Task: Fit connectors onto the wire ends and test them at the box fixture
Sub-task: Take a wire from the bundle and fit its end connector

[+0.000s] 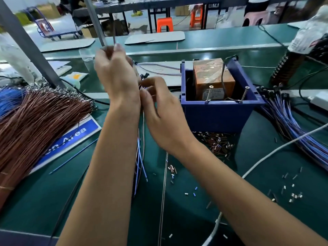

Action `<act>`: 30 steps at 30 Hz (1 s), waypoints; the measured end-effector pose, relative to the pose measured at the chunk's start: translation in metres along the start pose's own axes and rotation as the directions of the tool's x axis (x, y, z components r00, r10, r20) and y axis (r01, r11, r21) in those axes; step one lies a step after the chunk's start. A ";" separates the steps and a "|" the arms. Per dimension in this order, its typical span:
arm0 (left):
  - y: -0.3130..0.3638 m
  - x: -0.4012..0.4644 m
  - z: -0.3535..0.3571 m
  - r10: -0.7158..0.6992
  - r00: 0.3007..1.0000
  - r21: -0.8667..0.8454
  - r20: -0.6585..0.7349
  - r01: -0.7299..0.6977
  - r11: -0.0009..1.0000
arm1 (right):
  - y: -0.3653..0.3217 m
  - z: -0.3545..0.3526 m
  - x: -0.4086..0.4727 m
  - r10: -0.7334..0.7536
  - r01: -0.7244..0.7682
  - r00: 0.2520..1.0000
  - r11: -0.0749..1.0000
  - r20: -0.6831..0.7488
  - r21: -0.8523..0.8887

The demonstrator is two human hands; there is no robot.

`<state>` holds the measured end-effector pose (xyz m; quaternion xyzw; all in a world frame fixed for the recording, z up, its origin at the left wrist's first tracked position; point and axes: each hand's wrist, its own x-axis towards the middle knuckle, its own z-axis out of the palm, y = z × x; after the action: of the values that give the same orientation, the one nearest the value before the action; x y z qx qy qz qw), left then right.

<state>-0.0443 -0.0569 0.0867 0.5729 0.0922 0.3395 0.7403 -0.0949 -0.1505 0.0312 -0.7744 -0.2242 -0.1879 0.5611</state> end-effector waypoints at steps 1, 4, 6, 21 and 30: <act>0.008 -0.002 0.005 -0.067 0.998 -0.176 0.010 0.068 0.982 | -0.004 -0.006 0.001 -0.011 0.011 1.000 1.000 -0.001 0.017; 0.020 -0.012 0.018 -0.194 0.979 -0.494 0.060 0.198 0.847 | -0.008 -0.031 0.002 -0.006 0.002 0.999 0.993 0.035 0.120; 0.019 -0.016 0.020 -0.241 0.965 -0.546 0.103 0.258 0.797 | -0.002 -0.052 0.000 0.014 -0.022 0.998 0.990 0.056 0.139; -0.017 -0.076 0.012 0.349 0.583 0.180 0.733 -0.662 0.728 | 0.069 -0.186 -0.055 0.227 -0.200 0.946 0.970 0.232 -0.136; -0.071 -0.140 0.021 0.117 0.314 0.228 0.942 -0.857 0.462 | 0.079 -0.189 -0.066 0.245 -0.260 0.946 0.964 0.212 0.046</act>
<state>-0.1102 -0.1664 -0.0064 0.8884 -0.3503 0.1866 0.2306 -0.1132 -0.3608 -0.0105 -0.7909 -0.1862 -0.0256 0.5824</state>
